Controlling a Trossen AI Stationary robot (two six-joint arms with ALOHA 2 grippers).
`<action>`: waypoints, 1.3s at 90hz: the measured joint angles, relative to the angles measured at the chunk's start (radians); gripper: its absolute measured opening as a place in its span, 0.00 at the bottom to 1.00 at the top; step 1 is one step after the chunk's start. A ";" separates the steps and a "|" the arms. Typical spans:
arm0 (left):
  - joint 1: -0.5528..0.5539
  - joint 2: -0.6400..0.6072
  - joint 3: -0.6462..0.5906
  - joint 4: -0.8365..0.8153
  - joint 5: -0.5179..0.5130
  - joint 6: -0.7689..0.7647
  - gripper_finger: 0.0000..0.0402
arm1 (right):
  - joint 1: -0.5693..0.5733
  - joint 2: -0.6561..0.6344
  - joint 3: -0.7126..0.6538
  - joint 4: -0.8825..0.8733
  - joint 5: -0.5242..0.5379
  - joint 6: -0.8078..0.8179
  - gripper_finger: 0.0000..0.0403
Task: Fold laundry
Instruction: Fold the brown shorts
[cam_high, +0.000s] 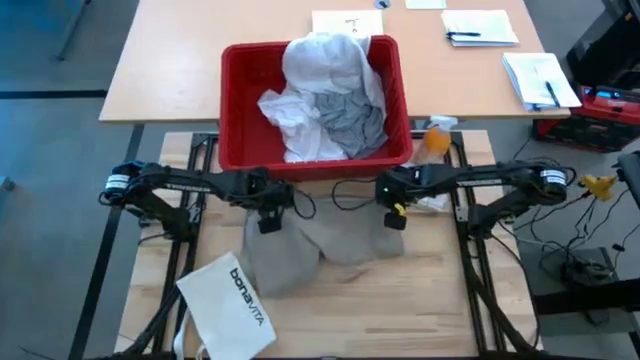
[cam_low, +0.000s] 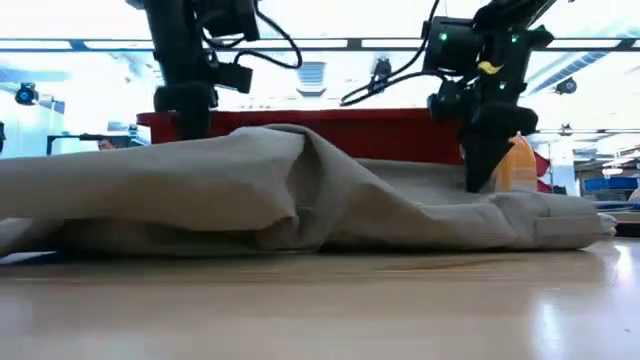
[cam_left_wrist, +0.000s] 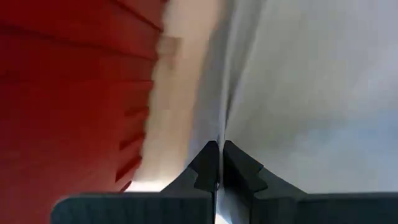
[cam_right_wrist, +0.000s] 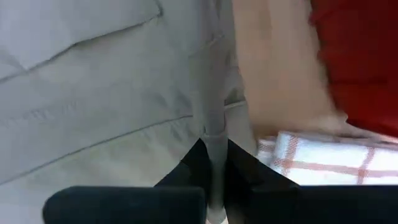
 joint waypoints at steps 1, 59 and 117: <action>0.002 0.000 0.000 0.000 0.000 0.002 0.00 | -0.002 0.004 0.000 -0.001 -0.001 0.001 0.04; -0.023 -0.160 0.054 0.074 0.115 -0.355 0.73 | 0.213 -0.349 -0.035 -0.036 0.148 0.283 0.49; -0.313 -0.344 -0.387 0.162 -0.053 -1.112 0.68 | 0.453 -0.346 -0.206 0.254 0.145 0.509 0.35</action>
